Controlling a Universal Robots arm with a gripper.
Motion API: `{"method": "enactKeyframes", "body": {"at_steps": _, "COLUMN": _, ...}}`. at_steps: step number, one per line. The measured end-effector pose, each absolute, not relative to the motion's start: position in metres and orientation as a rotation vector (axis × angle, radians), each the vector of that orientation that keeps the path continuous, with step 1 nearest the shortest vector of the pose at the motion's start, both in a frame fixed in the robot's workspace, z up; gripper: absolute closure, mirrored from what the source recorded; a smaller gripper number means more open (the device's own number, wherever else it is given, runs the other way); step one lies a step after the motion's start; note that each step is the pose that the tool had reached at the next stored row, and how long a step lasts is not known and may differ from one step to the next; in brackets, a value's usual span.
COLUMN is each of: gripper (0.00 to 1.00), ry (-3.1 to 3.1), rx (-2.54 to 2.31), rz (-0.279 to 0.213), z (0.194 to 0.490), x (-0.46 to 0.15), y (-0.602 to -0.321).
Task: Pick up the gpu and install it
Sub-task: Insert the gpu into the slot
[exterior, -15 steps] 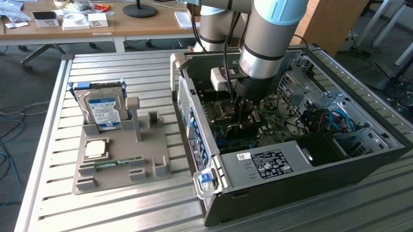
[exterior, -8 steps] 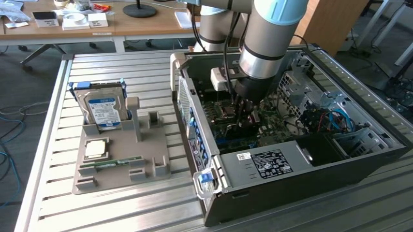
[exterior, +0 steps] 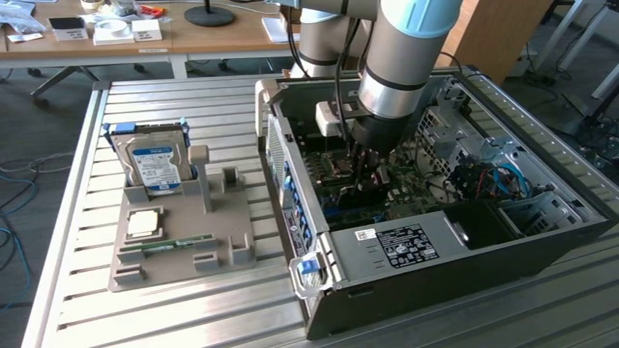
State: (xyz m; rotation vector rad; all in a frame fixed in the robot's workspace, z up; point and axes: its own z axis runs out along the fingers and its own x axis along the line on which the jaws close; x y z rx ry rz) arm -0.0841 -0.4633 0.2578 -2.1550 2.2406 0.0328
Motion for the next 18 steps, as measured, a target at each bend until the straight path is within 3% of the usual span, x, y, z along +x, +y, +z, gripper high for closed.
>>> {"method": "enactKeyframes", "body": {"at_steps": 18, "gripper": 0.73, "ry": 2.240, "rx": -2.154, "rz": 0.034, "z": 0.2518, "x": -0.0857, "y": -0.4657}}
